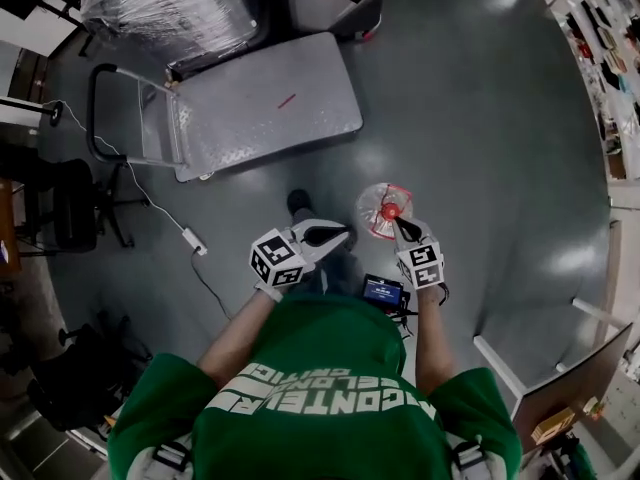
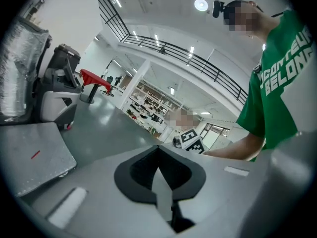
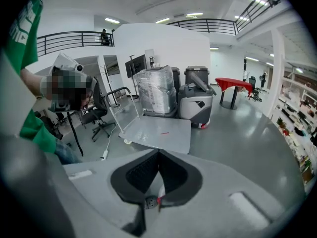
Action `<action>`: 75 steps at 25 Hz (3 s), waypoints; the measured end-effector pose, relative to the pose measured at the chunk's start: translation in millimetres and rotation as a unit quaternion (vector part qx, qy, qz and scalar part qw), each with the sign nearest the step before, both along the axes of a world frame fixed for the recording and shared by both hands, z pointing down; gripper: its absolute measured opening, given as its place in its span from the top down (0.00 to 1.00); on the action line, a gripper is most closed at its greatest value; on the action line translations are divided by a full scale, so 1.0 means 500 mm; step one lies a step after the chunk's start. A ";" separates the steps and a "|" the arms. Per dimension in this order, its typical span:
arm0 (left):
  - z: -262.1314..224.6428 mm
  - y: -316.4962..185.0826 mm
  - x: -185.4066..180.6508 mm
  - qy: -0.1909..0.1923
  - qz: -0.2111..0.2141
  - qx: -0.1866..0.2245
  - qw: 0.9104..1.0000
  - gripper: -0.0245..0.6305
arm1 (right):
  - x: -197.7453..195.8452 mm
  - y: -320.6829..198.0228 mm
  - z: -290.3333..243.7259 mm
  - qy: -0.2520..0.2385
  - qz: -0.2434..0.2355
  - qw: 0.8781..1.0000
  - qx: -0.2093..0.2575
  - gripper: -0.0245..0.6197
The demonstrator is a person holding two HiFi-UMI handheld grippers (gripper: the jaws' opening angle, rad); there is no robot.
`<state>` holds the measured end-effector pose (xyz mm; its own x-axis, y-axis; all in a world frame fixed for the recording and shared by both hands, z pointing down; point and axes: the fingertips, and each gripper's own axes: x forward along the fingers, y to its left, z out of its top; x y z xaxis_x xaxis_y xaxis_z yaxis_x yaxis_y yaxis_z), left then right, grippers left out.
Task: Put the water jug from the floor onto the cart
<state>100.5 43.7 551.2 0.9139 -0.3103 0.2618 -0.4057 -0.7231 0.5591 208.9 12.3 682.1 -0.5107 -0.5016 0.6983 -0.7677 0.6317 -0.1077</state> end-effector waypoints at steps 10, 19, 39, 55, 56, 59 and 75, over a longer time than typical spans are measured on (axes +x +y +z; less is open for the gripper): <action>0.082 0.021 0.041 -0.001 0.062 -0.021 0.998 0.94 | -0.014 -0.017 0.153 0.035 -0.009 0.999 -0.021 0.97; 0.143 0.009 0.033 -0.011 0.079 -0.034 0.996 0.95 | 0.025 -0.039 0.233 0.043 0.003 0.998 -0.038 0.97; 0.292 -0.016 0.115 0.000 0.122 -0.061 0.991 0.94 | 0.109 -0.007 0.502 0.072 -0.120 0.983 -0.116 0.83; 0.310 -0.008 0.094 0.008 0.132 -0.071 0.989 0.94 | 0.080 0.009 0.682 0.113 -0.042 0.982 -0.148 0.41; 0.313 -0.009 0.087 0.007 0.130 -0.072 0.989 0.94 | 0.077 0.011 0.695 0.117 -0.040 0.981 -0.151 0.41; 0.320 -0.012 0.084 0.004 0.128 -0.074 0.989 0.95 | 0.086 0.013 0.725 0.132 -0.027 0.978 -0.161 0.41; 0.348 -0.017 0.095 0.015 0.118 -0.092 0.989 0.94 | 0.108 0.009 0.788 0.203 -0.032 0.959 -0.193 0.49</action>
<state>147.7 35.2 725.2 0.9633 -0.0366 0.2660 -0.2189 -0.6807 0.6991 262.8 17.0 1075.8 -0.1780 -0.1416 0.9738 -0.7562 0.6529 -0.0433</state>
